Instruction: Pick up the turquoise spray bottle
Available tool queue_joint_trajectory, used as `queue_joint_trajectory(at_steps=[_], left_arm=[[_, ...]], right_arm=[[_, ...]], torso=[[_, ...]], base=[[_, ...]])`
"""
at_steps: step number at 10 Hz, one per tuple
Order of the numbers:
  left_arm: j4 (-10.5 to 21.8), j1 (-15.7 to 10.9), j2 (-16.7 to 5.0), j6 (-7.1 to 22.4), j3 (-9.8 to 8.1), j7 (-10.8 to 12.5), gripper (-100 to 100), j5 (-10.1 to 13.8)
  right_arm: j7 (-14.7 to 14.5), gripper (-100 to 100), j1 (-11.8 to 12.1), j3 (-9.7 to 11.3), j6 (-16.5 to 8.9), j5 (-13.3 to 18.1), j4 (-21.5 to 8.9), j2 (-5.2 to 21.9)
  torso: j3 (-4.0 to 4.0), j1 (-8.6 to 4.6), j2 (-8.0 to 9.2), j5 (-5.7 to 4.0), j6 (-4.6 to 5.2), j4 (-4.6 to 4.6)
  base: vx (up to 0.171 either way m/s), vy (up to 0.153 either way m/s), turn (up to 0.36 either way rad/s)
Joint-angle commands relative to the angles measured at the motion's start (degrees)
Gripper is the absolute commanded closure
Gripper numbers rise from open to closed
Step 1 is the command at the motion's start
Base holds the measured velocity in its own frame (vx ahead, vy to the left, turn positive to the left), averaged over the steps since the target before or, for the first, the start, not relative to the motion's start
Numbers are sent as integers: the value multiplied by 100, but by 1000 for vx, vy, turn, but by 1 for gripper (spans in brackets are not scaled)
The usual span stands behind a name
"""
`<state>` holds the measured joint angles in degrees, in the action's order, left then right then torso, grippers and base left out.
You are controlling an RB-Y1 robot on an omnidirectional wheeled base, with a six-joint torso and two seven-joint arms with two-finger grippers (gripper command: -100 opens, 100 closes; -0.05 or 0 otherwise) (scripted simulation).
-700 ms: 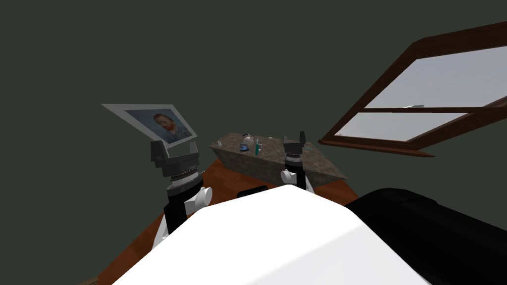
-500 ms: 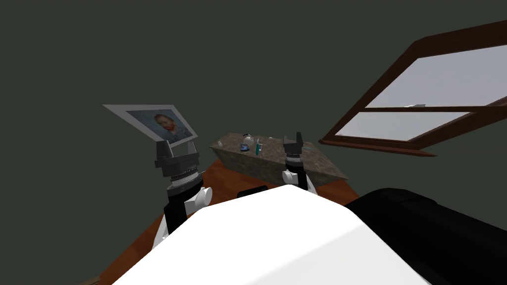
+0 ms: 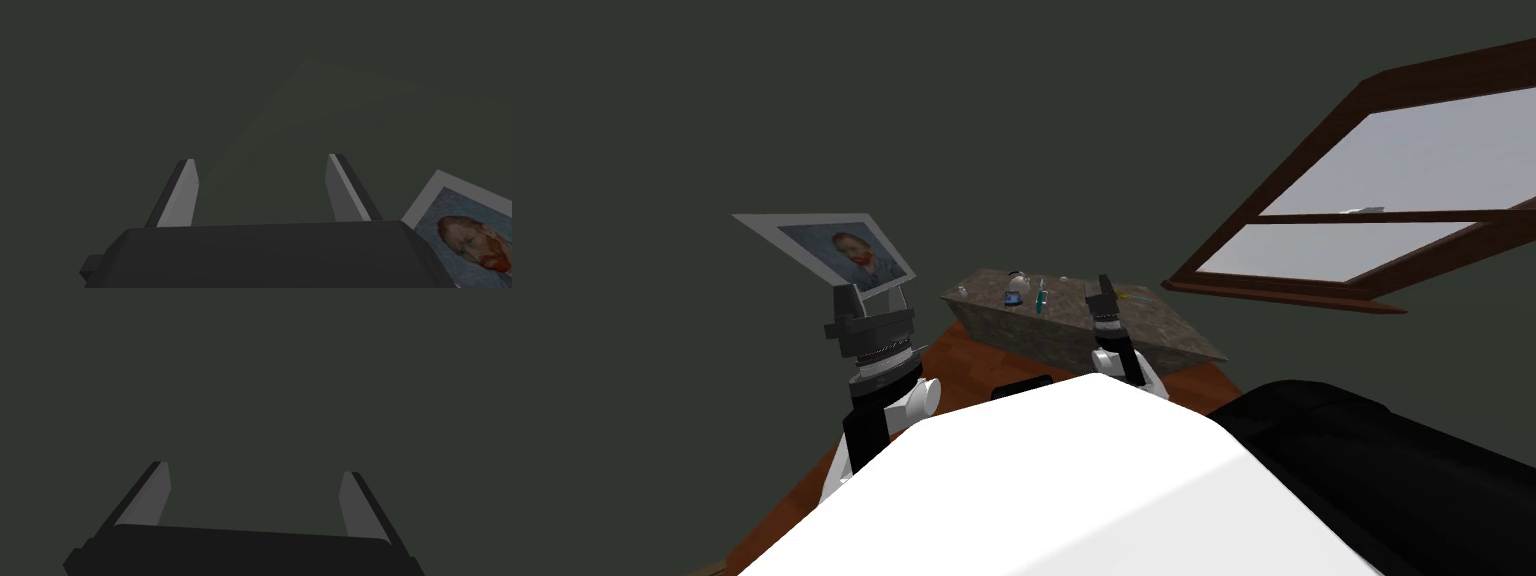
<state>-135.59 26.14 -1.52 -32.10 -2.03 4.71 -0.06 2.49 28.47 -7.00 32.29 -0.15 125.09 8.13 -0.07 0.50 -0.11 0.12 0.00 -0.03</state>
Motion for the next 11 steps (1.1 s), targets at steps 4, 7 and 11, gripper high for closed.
queue_joint_trajectory(at_steps=[4,7,11], left_arm=[[0,0,0,0,0,0,0,0],[0,0,0,0,0,0,0,0],[0,0,0,0,0,0,0,0]], right_arm=[[-669,-100,371,-382,-416,106,-426,435],[-999,-100,547,-560,-612,167,-653,555],[-1494,-100,796,-833,-904,274,-1019,690]], torso=[[-1,24,-1,5,0,0],[3,4,4,3,-1,1],[-3,28,-6,6,0,-1]], base=[[30,189,-12],[17,146,-10],[40,179,-12]])
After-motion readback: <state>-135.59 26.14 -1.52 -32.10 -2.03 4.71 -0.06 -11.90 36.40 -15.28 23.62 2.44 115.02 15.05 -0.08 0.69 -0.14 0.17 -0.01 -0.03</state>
